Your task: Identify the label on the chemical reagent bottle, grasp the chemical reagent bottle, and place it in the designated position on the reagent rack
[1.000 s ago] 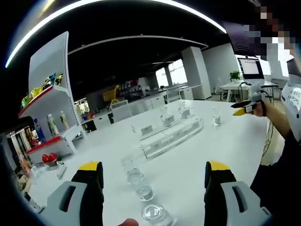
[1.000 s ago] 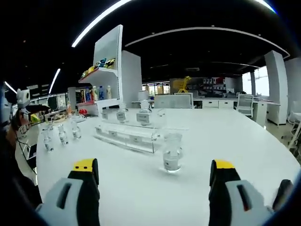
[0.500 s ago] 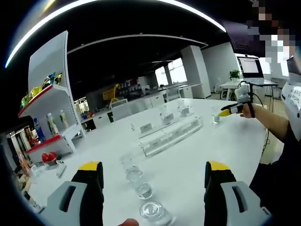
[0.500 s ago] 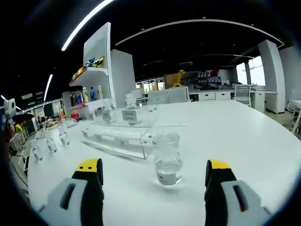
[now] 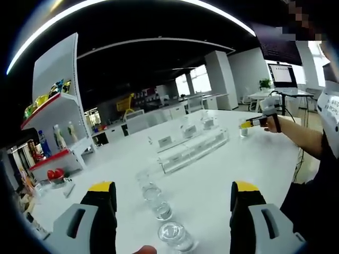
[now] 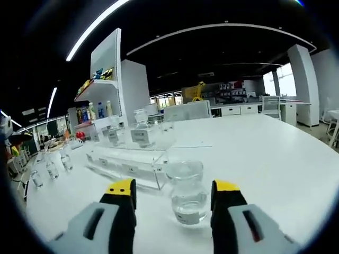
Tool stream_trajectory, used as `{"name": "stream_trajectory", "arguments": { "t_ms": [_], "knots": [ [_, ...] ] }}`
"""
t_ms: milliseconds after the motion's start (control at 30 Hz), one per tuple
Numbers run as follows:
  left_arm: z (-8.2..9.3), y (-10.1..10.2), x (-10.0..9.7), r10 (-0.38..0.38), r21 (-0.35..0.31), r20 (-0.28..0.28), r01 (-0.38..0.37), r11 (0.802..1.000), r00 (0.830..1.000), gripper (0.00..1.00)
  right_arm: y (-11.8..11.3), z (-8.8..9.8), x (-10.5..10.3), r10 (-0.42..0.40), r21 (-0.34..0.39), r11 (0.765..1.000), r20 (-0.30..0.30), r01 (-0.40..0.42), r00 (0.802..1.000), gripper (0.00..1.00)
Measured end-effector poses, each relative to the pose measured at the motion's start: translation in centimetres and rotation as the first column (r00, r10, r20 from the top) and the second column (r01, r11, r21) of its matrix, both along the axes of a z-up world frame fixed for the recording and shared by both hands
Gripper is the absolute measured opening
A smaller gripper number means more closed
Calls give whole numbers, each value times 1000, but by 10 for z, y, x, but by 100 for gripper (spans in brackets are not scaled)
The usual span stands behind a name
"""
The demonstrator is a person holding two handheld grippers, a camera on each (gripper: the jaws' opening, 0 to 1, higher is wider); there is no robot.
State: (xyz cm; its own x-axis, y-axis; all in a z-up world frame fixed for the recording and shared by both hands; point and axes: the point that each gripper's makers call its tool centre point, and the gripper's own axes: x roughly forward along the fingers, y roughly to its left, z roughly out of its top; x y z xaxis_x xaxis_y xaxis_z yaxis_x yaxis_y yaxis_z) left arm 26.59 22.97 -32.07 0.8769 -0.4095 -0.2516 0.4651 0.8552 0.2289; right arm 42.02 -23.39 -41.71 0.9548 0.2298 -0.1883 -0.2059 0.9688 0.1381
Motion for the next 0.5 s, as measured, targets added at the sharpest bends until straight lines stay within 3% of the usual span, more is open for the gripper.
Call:
{"name": "stream_trajectory", "arguments": {
  "t_ms": [233,500],
  "knots": [
    [-3,0,0,-2,-5,-5,2,1000,1000,89,-6,4,7,-42,37,998,21,41,999,37],
    [-4,2,0,0,-15,-5,0,1000,1000,89,-9,1,9,-57,-39,998,36,59,998,30]
  ]
}}
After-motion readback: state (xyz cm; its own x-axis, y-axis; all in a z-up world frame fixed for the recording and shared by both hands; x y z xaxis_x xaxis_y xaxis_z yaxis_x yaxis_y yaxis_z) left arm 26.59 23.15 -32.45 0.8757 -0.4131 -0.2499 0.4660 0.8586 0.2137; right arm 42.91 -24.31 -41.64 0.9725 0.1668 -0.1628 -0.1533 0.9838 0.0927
